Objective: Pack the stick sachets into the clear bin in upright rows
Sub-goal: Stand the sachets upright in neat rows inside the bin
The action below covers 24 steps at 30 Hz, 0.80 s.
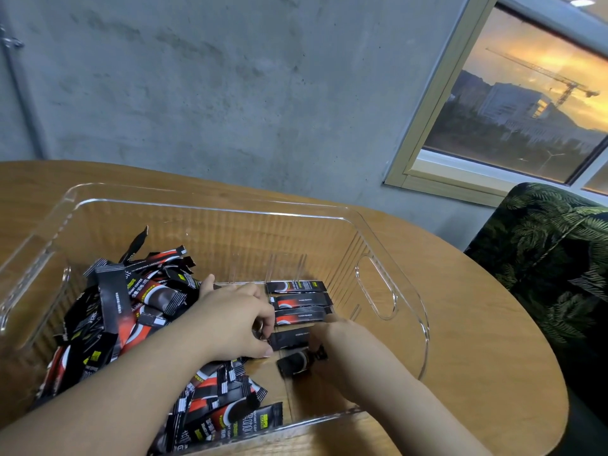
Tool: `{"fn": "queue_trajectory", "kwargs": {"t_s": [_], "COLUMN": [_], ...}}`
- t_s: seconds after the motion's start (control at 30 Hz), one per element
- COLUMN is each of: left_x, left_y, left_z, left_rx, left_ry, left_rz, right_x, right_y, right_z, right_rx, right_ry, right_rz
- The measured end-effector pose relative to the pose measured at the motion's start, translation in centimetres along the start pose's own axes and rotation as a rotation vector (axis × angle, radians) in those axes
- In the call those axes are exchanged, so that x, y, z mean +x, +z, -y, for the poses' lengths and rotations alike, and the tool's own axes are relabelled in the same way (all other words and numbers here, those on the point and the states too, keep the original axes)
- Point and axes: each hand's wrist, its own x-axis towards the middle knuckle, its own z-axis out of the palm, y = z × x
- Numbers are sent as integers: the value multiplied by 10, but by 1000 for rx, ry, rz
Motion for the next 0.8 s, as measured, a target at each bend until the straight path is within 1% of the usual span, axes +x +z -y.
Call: {"fn": "queue_trajectory", "kwargs": {"t_s": [0.13,0.3,0.57,0.8], "left_x": [0,0,3,2], "left_y": [0,0,1,1], "left_z": [-1,-1,-1,-2], "left_rx": [-14,2,51,68], "left_ry": [1,-6,-38,-35], "left_rz": [4,2,-16,-3], "right_x": [2,3,6,6], "right_y": [1,5,6,4], "right_z": [-2,-2,-6,-6], "right_rx": [-7,10,77,89], "right_ry": [38,45,122,135], "right_rz": [-11,-62,-64,-50]}}
